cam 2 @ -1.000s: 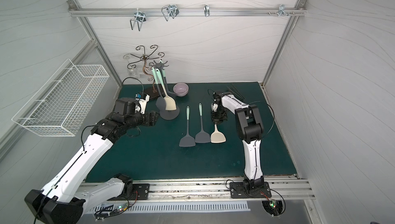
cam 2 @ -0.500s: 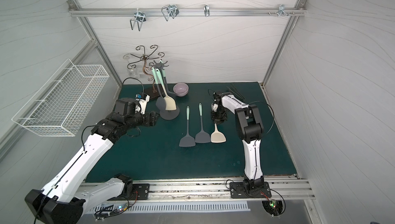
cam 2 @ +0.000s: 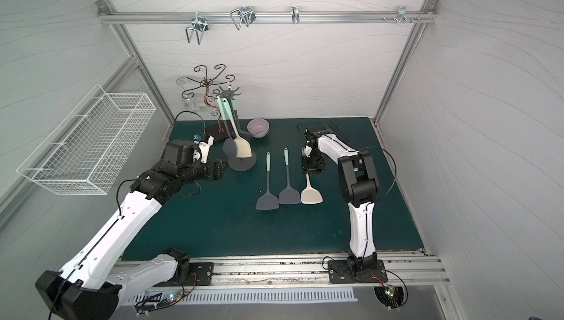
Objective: Take the spatula off the kitchen utensil rack
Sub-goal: Place the spatula at the center of the board, then take off the spatula from the rack.
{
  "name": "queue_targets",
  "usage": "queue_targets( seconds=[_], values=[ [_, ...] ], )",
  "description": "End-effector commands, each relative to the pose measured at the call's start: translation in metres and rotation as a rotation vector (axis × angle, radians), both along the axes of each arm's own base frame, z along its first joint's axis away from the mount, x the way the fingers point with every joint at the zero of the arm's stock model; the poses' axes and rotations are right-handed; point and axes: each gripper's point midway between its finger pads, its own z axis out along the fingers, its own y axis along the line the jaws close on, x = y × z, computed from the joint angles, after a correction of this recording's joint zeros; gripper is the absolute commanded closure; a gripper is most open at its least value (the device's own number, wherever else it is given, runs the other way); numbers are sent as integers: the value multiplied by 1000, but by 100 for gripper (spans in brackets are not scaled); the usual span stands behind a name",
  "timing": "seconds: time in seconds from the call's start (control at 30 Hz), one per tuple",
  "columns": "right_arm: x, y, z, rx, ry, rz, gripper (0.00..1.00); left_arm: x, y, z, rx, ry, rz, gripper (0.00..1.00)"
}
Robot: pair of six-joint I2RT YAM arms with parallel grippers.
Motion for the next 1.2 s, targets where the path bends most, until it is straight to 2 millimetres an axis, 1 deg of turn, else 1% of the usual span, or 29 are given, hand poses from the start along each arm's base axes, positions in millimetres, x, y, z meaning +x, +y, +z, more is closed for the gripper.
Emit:
queue_targets(
  seconds=[0.0,0.1,0.2,0.33,0.47,0.53,0.6,0.67,0.8,0.87,0.93,0.97,1.03,1.1,1.17],
  values=[
    [7,8,58,20,-143,13,64,3,8,13,14,-65,26,21],
    [10,22,87,55,-245,40,64,2,17,20,18,-108,70,21],
    [14,44,116,123,-372,82,64,1,26,27,21,-150,112,20],
    [16,86,159,266,-581,140,64,2,29,28,15,-164,127,17],
    [18,132,204,422,-770,201,64,6,22,25,-31,-133,100,17],
    [22,152,221,488,-848,220,64,9,20,25,-64,-116,93,17],
    [28,169,234,551,-914,229,64,11,18,28,-105,-104,85,17],
    [35,186,243,635,-957,243,64,14,15,36,-156,-100,79,17],
    [51,214,255,766,-1004,263,64,21,6,60,-232,-102,52,19],
    [60,227,259,817,-1008,276,64,27,2,80,-267,-111,47,20],
    [66,237,259,842,-1004,282,65,34,-3,95,-299,-121,38,22],
    [68,240,259,850,-996,281,65,38,-5,103,-311,-128,32,23],
    [69,241,258,852,-977,275,65,45,-6,109,-312,-131,37,25],
    [63,239,257,830,-976,263,66,50,-5,117,-301,-139,44,25],
    [53,234,251,765,-997,231,67,54,-1,122,-281,-151,57,25]
  ],
)
